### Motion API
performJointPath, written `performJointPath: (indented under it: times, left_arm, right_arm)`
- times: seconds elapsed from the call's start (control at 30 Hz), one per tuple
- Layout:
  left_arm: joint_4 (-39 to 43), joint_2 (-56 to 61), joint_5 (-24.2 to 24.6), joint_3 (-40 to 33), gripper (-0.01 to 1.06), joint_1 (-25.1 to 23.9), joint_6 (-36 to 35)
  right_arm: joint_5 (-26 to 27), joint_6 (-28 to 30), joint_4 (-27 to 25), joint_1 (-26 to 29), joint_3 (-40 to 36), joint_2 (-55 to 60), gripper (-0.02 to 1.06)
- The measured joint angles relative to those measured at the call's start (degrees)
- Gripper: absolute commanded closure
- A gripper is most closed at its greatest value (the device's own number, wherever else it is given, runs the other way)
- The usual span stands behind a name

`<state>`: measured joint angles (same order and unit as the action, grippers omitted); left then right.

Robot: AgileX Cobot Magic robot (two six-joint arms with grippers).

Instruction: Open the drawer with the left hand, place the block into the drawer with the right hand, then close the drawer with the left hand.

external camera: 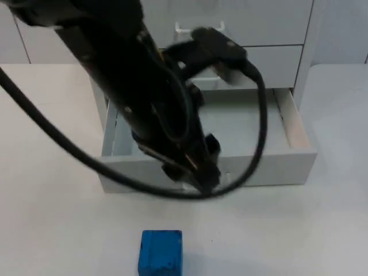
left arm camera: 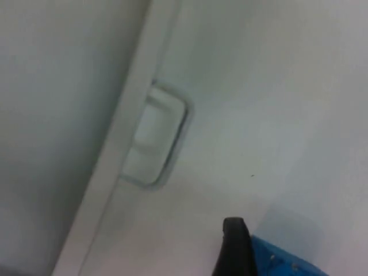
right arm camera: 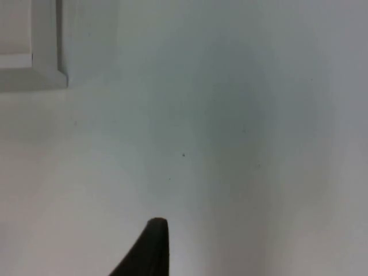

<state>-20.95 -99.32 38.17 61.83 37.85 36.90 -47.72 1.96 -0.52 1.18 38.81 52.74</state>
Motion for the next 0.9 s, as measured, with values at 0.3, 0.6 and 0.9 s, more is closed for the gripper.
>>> performJointPath:
  times: [0.3,0.6,0.9]
  left_arm:
    - [4.4,6.9,-1.5,-4.1,0.46,-5.3,-17.7]
    - [14.5,16.5,-2.8,-12.7,0.46,-9.8,-32.6]
    - [15.6,24.5,-2.8,-17.9,0.46,-24.0,-35.8]
  right_arm:
    - [0.0,0.0,0.0,0.0,0.0,0.0,0.01]
    - [0.0,0.0,-1.0,0.0,0.0,0.0,0.01]
    - [0.0,0.2,-1.0,0.0,0.0,0.0,0.01]
